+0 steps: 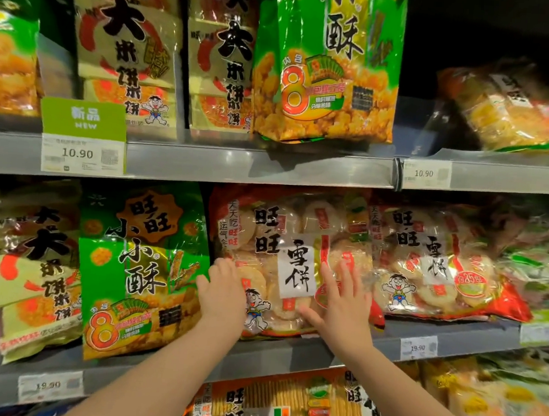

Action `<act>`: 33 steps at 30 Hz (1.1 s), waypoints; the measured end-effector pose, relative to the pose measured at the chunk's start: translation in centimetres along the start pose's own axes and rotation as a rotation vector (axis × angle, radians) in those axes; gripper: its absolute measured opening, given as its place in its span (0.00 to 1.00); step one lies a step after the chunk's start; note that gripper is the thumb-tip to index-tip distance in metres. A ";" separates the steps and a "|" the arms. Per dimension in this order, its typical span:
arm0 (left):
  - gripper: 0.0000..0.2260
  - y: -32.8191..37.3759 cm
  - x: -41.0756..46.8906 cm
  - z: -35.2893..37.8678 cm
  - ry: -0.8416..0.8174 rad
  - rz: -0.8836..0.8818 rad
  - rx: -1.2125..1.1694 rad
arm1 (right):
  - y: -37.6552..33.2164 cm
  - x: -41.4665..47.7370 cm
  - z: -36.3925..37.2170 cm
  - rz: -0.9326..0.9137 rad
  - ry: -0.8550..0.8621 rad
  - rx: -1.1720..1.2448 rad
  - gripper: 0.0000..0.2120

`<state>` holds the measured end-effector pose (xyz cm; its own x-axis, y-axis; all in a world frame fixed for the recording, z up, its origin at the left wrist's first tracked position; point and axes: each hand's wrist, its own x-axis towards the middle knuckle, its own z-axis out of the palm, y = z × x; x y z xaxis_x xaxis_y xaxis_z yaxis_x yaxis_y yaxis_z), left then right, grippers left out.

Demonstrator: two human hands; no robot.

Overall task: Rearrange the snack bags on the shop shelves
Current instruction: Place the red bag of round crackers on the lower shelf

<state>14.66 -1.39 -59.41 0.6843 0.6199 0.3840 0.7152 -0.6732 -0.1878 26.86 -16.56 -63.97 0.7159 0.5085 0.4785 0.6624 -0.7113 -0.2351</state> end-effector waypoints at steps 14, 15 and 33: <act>0.48 0.5 0.8 -2.0 0.120 0.324 -0.053 | -0.7 1.5 -1.4 0.009 -0.083 0.011 0.48; 0.48 0.6 1.0 -1.8 0.119 0.323 -0.065 | -0.7 1.6 -1.3 0.007 -0.092 -0.004 0.49; 0.14 -3.8 -1.9 -4.4 0.252 0.270 -0.353 | -5.9 0.8 -4.6 -0.203 0.083 0.242 0.12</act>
<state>9.99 -1.78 -55.42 0.7514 0.3183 0.5780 0.3965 -0.9180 -0.0099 22.57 -14.20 -58.30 0.5504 0.5796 0.6010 0.8299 -0.4588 -0.3176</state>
